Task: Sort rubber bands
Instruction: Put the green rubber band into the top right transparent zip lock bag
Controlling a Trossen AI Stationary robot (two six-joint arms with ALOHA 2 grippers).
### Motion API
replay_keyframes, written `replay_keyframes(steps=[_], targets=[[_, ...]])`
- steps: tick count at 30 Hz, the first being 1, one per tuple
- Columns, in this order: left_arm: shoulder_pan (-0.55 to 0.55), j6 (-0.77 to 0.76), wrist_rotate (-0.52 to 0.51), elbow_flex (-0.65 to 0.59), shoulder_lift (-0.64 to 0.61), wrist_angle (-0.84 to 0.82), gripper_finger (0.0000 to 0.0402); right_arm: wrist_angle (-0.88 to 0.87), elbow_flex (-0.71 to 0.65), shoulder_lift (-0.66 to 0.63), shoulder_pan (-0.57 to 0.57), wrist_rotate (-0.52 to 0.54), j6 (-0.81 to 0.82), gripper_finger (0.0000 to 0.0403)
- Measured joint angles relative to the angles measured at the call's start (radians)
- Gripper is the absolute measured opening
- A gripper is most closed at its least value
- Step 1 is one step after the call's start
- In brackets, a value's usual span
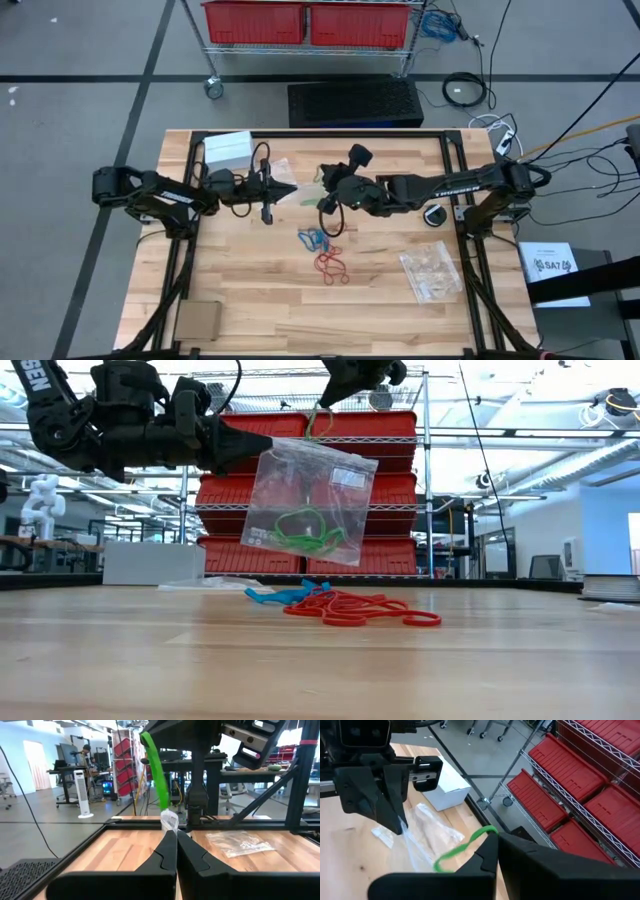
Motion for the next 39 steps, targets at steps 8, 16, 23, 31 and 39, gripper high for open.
replay_keyframes(steps=[8, 16, 23, 31, 39], targets=[[0.000, 0.000, 0.000, 0.000, 0.000, 0.000, 0.0000, -0.048, 0.000, 0.010, 0.002, -0.003, 0.041, 0.0000], [0.000, 0.000, 0.000, 0.000, 0.000, 0.000, 0.0000, -0.077, 0.000, 0.010, 0.018, -0.054, 0.089, 0.0000], [0.000, 0.000, 0.000, 0.000, 0.000, 0.000, 0.0000, -0.092, 0.000, 0.044, 0.006, -0.123, 0.098, 0.0000], [0.000, 0.000, 0.000, 0.000, 0.000, 0.000, 0.0000, -0.106, 0.000, 0.063, -0.015, -0.169, 0.116, 0.0000], [0.000, 0.000, 0.000, 0.000, 0.000, -0.001, 0.0000, -0.121, 0.004, 0.061, -0.033, -0.223, 0.131, 0.0000]])
